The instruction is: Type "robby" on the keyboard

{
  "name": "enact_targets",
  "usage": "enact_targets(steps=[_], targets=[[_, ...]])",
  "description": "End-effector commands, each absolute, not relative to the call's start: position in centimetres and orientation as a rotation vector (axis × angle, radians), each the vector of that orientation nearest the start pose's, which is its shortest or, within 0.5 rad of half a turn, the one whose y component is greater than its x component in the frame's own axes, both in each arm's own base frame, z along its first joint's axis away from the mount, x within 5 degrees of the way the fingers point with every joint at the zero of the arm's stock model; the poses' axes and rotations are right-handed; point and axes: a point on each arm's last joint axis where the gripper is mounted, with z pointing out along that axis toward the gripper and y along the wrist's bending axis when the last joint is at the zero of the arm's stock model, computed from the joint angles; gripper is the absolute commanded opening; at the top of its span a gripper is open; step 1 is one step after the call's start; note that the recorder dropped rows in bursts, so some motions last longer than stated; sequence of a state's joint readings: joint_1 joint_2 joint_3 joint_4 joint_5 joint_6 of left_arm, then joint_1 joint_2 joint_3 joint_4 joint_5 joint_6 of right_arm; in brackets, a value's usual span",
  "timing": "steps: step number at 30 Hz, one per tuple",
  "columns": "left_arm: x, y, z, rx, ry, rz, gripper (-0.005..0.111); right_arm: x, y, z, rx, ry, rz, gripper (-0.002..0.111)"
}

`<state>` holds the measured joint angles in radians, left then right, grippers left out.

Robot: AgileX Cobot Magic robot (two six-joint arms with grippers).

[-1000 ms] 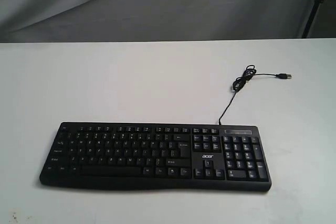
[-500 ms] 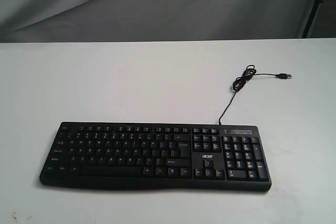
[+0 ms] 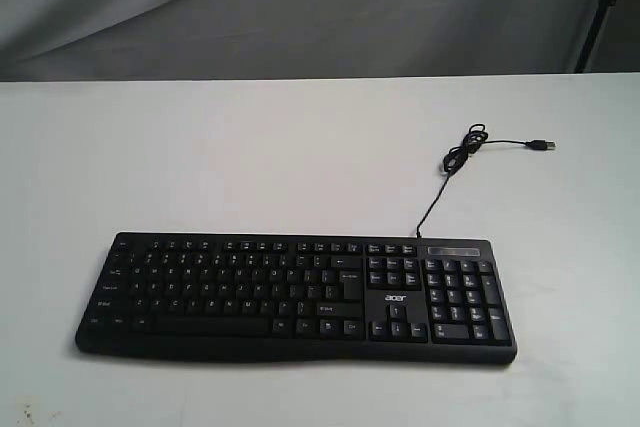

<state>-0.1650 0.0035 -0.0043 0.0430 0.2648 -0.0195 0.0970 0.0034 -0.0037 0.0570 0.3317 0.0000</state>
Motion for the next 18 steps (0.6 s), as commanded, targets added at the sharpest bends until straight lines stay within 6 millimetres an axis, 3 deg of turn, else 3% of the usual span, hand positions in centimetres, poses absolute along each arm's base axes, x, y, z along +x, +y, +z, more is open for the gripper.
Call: enact_targets(steps=[1, 18], targets=[[5.45, -0.83, 18.97, 0.161, 1.736, -0.097, 0.0, 5.32, 0.58, 18.25, -0.054, 1.824, 0.102, 0.0], [5.45, -0.83, 18.97, 0.161, 1.736, -0.097, 0.0, 5.32, 0.64, 18.25, -0.04, 1.825, 0.121, 0.0]])
